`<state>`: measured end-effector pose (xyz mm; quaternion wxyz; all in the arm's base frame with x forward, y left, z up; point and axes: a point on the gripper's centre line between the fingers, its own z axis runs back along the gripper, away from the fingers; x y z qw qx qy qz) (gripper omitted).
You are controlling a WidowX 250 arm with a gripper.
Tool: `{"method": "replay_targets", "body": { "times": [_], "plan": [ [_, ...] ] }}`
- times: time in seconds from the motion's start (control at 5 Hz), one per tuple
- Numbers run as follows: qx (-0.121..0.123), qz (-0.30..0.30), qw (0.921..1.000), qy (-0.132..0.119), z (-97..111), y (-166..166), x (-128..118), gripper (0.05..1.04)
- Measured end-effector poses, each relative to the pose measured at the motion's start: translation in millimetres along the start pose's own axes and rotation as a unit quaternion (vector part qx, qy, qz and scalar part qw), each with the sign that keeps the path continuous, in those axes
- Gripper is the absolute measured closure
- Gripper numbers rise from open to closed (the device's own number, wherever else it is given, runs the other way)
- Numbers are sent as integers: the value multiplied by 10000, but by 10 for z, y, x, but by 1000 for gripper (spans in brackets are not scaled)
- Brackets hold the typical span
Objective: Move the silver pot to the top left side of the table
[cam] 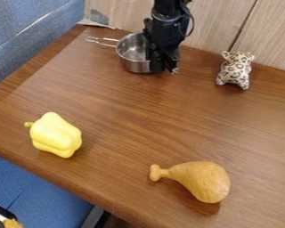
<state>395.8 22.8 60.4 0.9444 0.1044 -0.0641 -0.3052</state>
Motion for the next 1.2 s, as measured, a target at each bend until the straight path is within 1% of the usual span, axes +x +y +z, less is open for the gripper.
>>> {"method": "replay_targets", "body": {
  "times": [0.4, 0.6, 0.8, 1.0, 1.2],
  "plan": [
    [-70, 48, 9999, 123, -45, -26, -70, 194],
    [-70, 61, 9998, 159, 36, -25, -91, 70],
    [91, 163, 9998, -69, 322, 34, -78, 75],
    [307, 281, 9988, -258, 601, 67, -144, 81],
    [354, 282, 9973, -581, 786, 28, -216, 82]
  ]
}}
